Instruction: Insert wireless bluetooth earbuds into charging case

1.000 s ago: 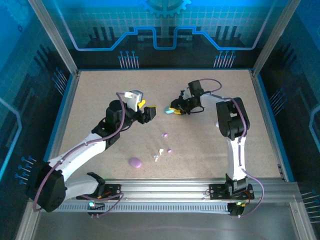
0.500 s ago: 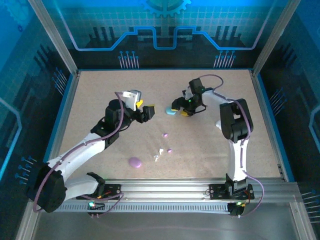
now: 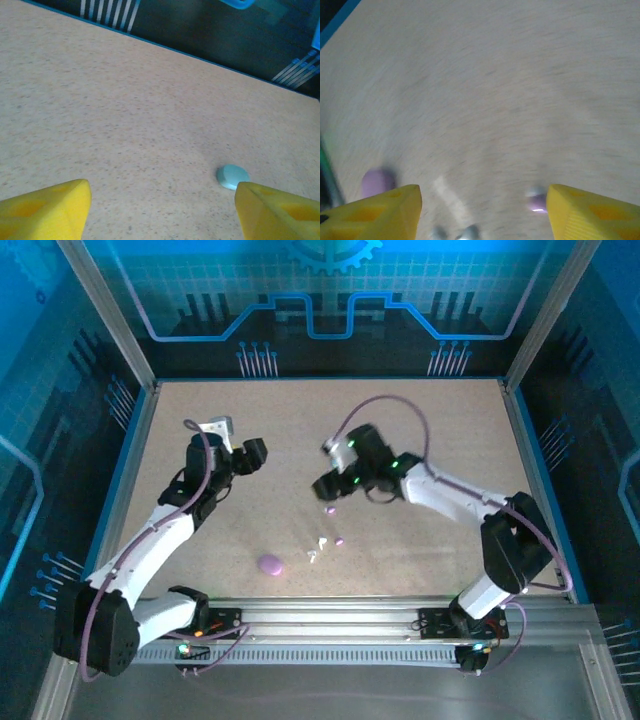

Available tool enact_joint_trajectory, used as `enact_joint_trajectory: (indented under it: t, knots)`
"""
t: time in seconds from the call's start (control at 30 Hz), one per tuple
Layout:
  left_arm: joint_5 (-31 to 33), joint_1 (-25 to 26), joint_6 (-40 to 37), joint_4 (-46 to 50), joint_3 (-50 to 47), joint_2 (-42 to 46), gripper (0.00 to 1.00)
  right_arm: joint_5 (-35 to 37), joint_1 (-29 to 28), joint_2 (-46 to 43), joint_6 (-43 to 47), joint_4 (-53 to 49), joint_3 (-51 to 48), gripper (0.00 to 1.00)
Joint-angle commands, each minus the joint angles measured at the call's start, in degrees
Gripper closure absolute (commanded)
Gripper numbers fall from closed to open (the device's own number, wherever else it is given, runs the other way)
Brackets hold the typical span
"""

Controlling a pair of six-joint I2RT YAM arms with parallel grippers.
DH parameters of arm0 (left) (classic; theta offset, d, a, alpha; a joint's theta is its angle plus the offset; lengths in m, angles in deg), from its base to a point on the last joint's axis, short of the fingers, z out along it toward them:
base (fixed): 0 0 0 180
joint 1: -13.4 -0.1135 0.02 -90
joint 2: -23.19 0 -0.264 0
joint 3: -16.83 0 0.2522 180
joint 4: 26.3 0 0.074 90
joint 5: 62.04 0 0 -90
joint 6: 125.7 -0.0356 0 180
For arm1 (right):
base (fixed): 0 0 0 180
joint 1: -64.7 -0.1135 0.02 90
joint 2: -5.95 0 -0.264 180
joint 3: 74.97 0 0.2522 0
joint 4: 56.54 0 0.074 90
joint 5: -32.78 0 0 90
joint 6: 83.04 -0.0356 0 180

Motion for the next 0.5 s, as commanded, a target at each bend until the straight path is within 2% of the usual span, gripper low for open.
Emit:
enact_joint_trajectory:
  t: [0.0,0.1,0.2,0.47]
  knots:
    - [1.1,-2.23,3.42,4.65,0.96,3.25,0.21,4.54,-7.2,-0.57,7.1,8.39,-5.45,0.32]
    - [1.05,-4.43,3.71,7.2,0.44,5.68,0.21,8.46,-14.4,0.98,9.35,14.7,-8.8,0.29]
    - [0.96,-5.76,3.43,9.23,-0.58,8.64,0.2,11.01,-18.92,3.54,9.91,18.93,-9.46,0.27]
    - [0.44,-6.17,2.57,10.21,-3.04,13.96,0.17,13.89,-25.58,12.13,13.95,21.18,-5.71,0.24]
